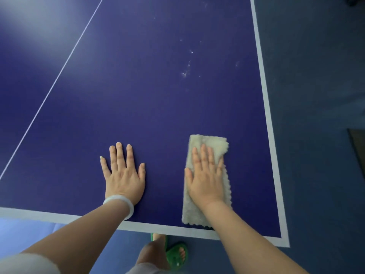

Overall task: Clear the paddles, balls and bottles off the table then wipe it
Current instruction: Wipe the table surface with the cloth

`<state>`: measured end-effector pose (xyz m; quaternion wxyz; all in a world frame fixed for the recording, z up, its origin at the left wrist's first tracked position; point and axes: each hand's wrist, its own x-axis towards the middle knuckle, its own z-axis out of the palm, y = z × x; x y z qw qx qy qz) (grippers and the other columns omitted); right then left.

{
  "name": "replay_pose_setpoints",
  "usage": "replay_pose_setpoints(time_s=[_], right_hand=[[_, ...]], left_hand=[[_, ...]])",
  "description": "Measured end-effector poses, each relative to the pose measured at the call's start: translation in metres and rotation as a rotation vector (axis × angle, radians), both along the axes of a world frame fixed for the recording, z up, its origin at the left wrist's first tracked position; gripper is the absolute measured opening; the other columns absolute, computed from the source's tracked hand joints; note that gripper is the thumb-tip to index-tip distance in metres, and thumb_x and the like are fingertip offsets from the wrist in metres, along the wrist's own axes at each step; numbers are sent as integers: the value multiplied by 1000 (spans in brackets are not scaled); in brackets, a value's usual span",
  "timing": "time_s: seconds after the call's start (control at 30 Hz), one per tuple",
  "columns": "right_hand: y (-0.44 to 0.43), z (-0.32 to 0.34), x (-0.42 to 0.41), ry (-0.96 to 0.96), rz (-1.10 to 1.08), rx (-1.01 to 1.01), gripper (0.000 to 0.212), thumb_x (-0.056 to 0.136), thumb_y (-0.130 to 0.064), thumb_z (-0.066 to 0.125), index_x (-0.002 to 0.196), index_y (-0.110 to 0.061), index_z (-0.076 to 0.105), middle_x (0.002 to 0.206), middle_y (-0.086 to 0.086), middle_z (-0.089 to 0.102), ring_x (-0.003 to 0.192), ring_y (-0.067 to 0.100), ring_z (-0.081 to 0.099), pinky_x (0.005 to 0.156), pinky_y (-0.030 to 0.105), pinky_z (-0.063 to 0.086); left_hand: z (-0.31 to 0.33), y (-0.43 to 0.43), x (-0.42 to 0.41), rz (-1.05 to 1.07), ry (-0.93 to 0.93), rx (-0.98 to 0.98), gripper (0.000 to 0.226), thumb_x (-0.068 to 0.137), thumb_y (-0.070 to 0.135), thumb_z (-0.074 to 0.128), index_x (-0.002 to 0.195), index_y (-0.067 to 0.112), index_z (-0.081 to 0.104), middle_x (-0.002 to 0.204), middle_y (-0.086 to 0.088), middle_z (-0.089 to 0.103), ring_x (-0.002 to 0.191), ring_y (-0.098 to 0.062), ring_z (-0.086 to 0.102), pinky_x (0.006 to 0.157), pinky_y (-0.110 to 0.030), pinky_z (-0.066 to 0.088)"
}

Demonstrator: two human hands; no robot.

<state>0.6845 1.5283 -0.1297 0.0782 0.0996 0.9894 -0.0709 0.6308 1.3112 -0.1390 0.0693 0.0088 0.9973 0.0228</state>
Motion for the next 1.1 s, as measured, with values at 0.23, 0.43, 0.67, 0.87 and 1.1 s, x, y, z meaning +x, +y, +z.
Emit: replay_pose_setpoints(time_s=[0.23, 0.43, 0.67, 0.87, 1.1], right_hand=[[49, 4, 31, -61, 248, 0, 61, 103, -47, 18, 158, -29, -3, 165, -8, -16, 151, 13, -16, 122, 50, 6], [118, 11, 45, -100, -4, 15, 62, 101, -45, 14, 158, -29, -7, 164, -9, -18, 151, 12, -18, 124, 49, 8], [129, 8, 37, -82, 40, 3, 64, 102, -45, 22, 158, -27, -1, 166, -6, -11, 152, 15, -10, 119, 47, 6], [148, 6, 24, -31, 156, -123, 64, 100, -47, 27, 158, -22, 19, 166, 0, 8, 153, 19, 3, 119, 50, 9], [203, 24, 8, -228, 530, -318, 81, 99, -53, 37, 153, -36, -20, 153, -14, -40, 137, 6, -43, 120, 43, -17]], left_hand=[[-1, -5, 0, -16, -5, 59, 74, 97, 54, 9, 157, 11, 13, 165, -12, 5, 152, -27, -6, 121, -54, -5], [7, 1, -2, 53, 7, 214, 65, 101, 45, 38, 154, 10, 27, 163, -13, 14, 152, -27, 2, 122, -48, -5], [35, 111, 25, -69, -93, 329, 65, 94, 32, 60, 150, 10, 36, 161, -16, 20, 151, -34, 9, 123, -48, 6], [34, 198, 45, 217, -333, 213, 108, 85, 78, 35, 148, 19, -29, 156, -3, -38, 143, -25, -36, 115, -50, -21], [37, 209, 47, 271, -344, 150, 119, 76, 85, 43, 151, 25, -26, 157, 2, -35, 143, -21, -35, 117, -48, -19]])
